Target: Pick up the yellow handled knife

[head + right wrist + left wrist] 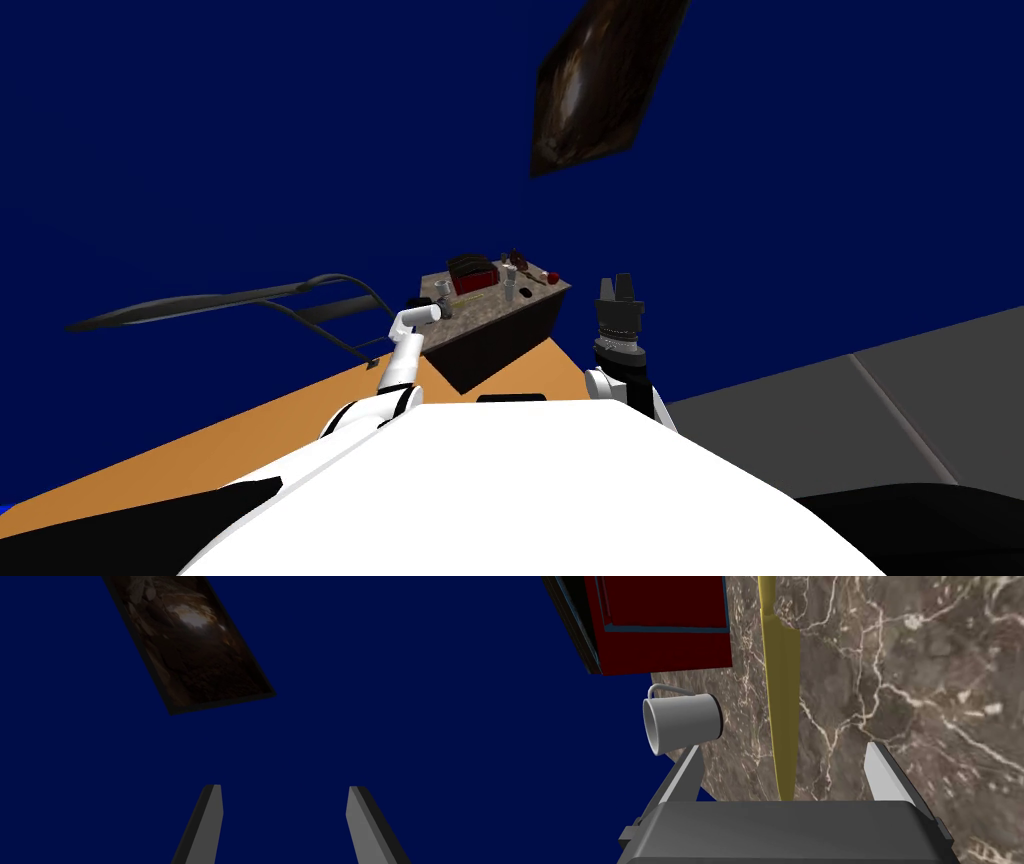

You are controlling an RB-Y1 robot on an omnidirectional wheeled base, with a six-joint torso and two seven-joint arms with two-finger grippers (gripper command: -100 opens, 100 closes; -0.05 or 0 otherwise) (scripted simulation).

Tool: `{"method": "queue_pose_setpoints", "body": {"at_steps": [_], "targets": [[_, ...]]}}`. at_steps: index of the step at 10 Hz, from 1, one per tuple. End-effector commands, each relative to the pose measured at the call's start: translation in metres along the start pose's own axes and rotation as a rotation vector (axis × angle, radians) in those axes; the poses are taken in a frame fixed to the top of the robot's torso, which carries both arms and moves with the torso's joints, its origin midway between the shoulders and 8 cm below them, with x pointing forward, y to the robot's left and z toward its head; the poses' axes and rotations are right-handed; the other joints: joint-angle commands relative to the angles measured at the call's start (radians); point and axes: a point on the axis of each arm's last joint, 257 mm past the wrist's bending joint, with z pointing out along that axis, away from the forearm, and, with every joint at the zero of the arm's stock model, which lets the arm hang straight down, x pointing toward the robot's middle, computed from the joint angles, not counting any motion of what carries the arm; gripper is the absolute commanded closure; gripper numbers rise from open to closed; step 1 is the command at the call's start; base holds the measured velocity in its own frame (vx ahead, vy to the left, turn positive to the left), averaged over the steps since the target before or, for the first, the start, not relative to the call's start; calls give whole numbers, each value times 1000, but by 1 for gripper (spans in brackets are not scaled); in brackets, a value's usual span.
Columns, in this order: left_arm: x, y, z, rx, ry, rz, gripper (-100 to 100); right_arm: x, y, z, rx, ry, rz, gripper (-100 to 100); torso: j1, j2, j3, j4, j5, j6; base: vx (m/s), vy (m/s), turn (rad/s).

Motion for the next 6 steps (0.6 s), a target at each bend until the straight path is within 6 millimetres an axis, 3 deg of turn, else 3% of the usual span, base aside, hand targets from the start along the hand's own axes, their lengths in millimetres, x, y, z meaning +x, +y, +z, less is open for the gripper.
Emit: {"method": "queue_pose_setpoints", "body": {"at_steps": [1, 6], "targets": [[-3, 6, 3, -47, 6, -30, -100, 0, 0, 0, 0, 0, 0, 0, 0, 0, 0, 0, 0, 0, 116, -77, -45], [-6, 17, 8, -141, 40, -125, -100, 0, 0, 0, 0, 0, 0, 0, 0, -2, -1, 0, 0, 0, 138, -65, -39]]}}
